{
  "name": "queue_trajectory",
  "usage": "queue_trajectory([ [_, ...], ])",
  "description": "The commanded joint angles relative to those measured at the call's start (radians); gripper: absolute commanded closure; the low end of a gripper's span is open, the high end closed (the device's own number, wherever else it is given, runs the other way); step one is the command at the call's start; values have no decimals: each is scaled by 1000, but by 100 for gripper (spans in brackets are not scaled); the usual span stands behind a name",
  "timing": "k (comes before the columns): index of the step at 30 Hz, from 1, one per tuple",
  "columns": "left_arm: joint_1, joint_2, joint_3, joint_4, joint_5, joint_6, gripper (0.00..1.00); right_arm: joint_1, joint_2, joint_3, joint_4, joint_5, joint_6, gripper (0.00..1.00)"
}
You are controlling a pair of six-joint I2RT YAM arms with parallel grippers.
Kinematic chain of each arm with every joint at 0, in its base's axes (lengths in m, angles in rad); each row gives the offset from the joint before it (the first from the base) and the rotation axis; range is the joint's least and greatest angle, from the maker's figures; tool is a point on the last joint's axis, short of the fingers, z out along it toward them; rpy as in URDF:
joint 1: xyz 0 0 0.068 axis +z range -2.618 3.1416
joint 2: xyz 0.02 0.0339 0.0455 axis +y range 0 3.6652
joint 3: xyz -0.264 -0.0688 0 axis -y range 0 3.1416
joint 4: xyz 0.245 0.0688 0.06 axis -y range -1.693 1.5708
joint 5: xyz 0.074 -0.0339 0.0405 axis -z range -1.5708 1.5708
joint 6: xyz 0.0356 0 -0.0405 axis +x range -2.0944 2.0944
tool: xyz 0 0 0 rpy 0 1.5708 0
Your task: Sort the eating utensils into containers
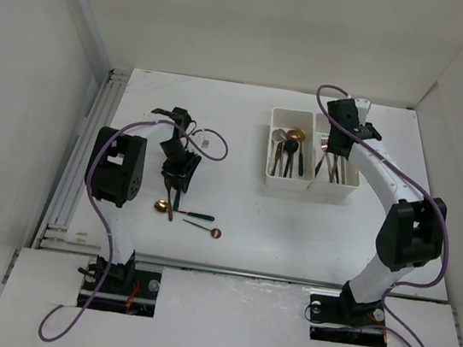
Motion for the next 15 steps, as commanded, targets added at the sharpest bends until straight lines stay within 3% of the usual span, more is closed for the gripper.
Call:
queue_trajectory([
  [1,-48,23,6,62,26,67,63,2,-68,27,7,28,3,39],
  [5,-117,-29,-25,116,-56,82,53,2,-69,27,7,28,3,39],
  [8,-129,-14,-25,116,-105,73,53,2,-78,27,7,28,3,39],
  [15,-129,64,-36,116,-191,24,64,2,-96,18,7,28,3,39],
])
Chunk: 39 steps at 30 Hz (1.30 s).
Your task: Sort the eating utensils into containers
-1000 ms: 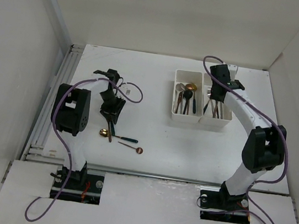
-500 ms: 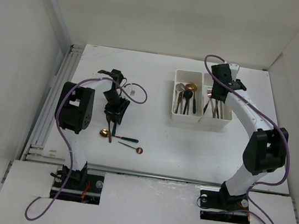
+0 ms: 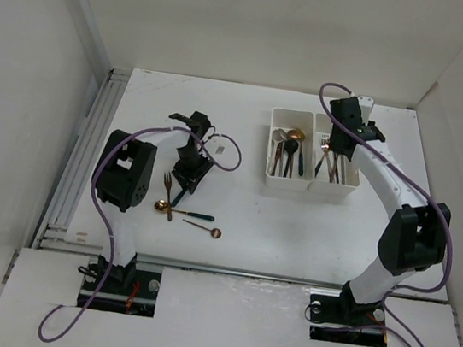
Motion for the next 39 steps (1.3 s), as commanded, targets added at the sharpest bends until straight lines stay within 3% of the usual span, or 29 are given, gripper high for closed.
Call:
queue_trajectory([
  [1,9,86,-36,66,-70,4,66,2,-57,19,6,24,3,39],
  [4,9,99,-36,76,-70,-5,88,2,-66,19,6,24,3,39],
  [5,9,111,-23,76,-70,-5,100,2,-76,19,6,24,3,39],
  [9,19,111,26,74,63,-5,100,16,-85,52,-15,6,3,39],
  [13,63,65,173,43,245,-56,100,91,-135,80,-35,6,3,27],
  [15,83,30,289,43,347,-96,100,134,-166,97,-35,-55,3,14],
  [17,97,-2,354,62,379,-187,100,207,-201,108,15,-156,29,8],
  [19,106,-67,389,130,391,-304,100,282,-223,71,89,-378,52,0],
  [22,106,-163,364,240,416,-407,100,362,-235,19,293,-625,115,0],
  [26,88,-242,331,305,373,-507,100,488,-177,-3,491,-721,200,0],
  [33,88,-294,320,342,350,-583,100,544,-22,118,505,-752,221,11],
  [39,88,-332,297,342,420,-593,100,544,22,140,505,-654,242,20],
])
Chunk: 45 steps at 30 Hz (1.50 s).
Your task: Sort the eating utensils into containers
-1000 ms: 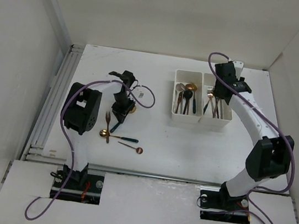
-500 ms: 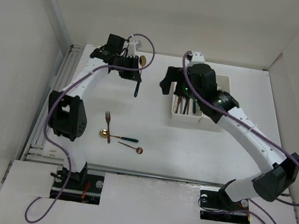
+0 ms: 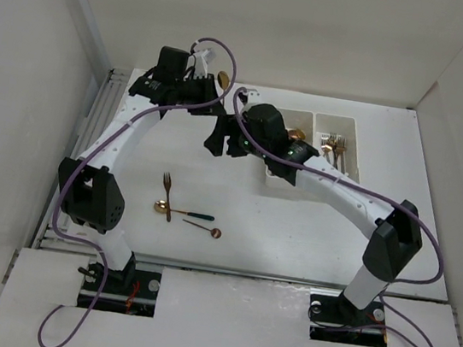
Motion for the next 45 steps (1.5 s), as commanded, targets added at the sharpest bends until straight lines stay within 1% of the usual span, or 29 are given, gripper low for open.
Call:
queue_trajectory([
  [1,3,-69,-23,29,64,-29,100,-2,-3,78,76,43,25,21],
  [6,3,-69,-23,-6,64,0,100,-2,17,99,53,108,25,24],
  [9,3,-69,-23,-6,88,0,100,-2,59,151,-17,142,25,27],
  [11,3,-69,-23,-6,122,-10,100,-2,109,188,-58,155,25,32],
  [12,3,-69,-23,-6,133,-11,100,-2,129,236,-108,155,25,34],
  [13,3,-69,-23,-6,145,-11,100,-2,163,260,-130,155,25,39],
  [15,3,-69,-23,-6,167,-20,100,-2,175,288,-145,144,25,41],
  [20,3,-78,-14,-6,176,-20,100,-2,149,245,-104,155,34,43],
  [25,3,-78,-3,-6,176,-20,100,-2,140,245,-122,245,34,43],
  [26,3,-78,6,-6,176,-11,100,-2,140,236,-134,254,34,44],
  [27,3,-78,6,-6,176,-11,100,-2,131,236,-134,254,34,52],
  [28,3,-78,6,-6,176,-11,100,-2,131,227,-134,254,25,63],
  [30,3,-78,6,-6,176,-11,100,-2,116,201,-99,254,25,98],
  [31,3,-78,-3,-6,176,-1,100,-2,99,189,-85,265,34,100],
  [34,3,-78,-12,-15,187,14,99,-2,74,158,-49,265,34,100],
  [35,3,-78,-23,-26,187,49,43,-2,60,147,-49,277,25,100],
  [36,3,-78,-23,-26,187,49,42,-2,60,147,-49,292,25,100],
  [38,3,-78,-23,-73,129,78,5,-15,50,138,-79,319,2,100],
  [39,3,-78,-23,-92,61,130,0,-26,50,138,-97,349,-11,100],
  [41,3,-69,-32,-129,-51,173,0,-78,50,138,-183,363,-11,100],
  [42,12,-69,-58,-156,-194,193,0,-101,50,138,-215,374,-11,100],
  [43,12,-69,-80,-167,-271,228,0,-147,50,138,-251,397,-20,100],
  [44,12,-69,-101,-178,-337,248,0,-167,62,138,-321,421,-20,100],
  [45,12,-57,-147,-202,-440,293,0,-202,77,126,-387,472,-20,100],
])
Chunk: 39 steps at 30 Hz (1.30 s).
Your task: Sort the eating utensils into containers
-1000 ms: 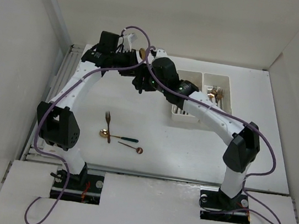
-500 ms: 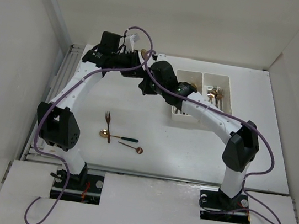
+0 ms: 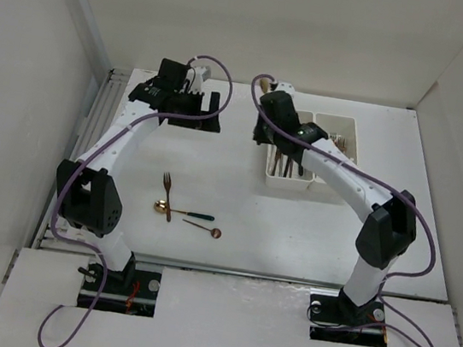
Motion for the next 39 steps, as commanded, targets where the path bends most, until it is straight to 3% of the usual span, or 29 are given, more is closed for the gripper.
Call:
queue_trajectory([
  [1,4,-18,-96,-109,-334,127,0,-117,-13,-11,-166,149,-18,100],
  [4,4,11,-177,-165,-422,175,0,-169,10,-49,-234,158,-18,100],
  [10,52,22,-257,-188,-422,238,0,-241,21,-101,-244,108,-18,100],
  [16,81,112,-290,-260,-312,274,0,-261,108,-52,-244,97,-36,95],
  [17,81,113,-290,-260,-312,284,2,-261,128,-43,-244,97,-46,76],
  [20,92,134,-300,-251,-292,284,7,-261,148,-14,-273,97,-46,44],
  [23,92,154,-310,-242,-270,293,14,-261,138,-4,-273,106,-46,34],
  [31,124,185,-310,-242,-240,302,42,-252,65,5,-282,129,-46,31],
  [34,124,195,-301,-260,-230,328,46,-252,41,5,-293,138,-46,31],
  [39,124,227,-287,-292,-230,350,43,-243,7,23,-293,147,-46,31],
])
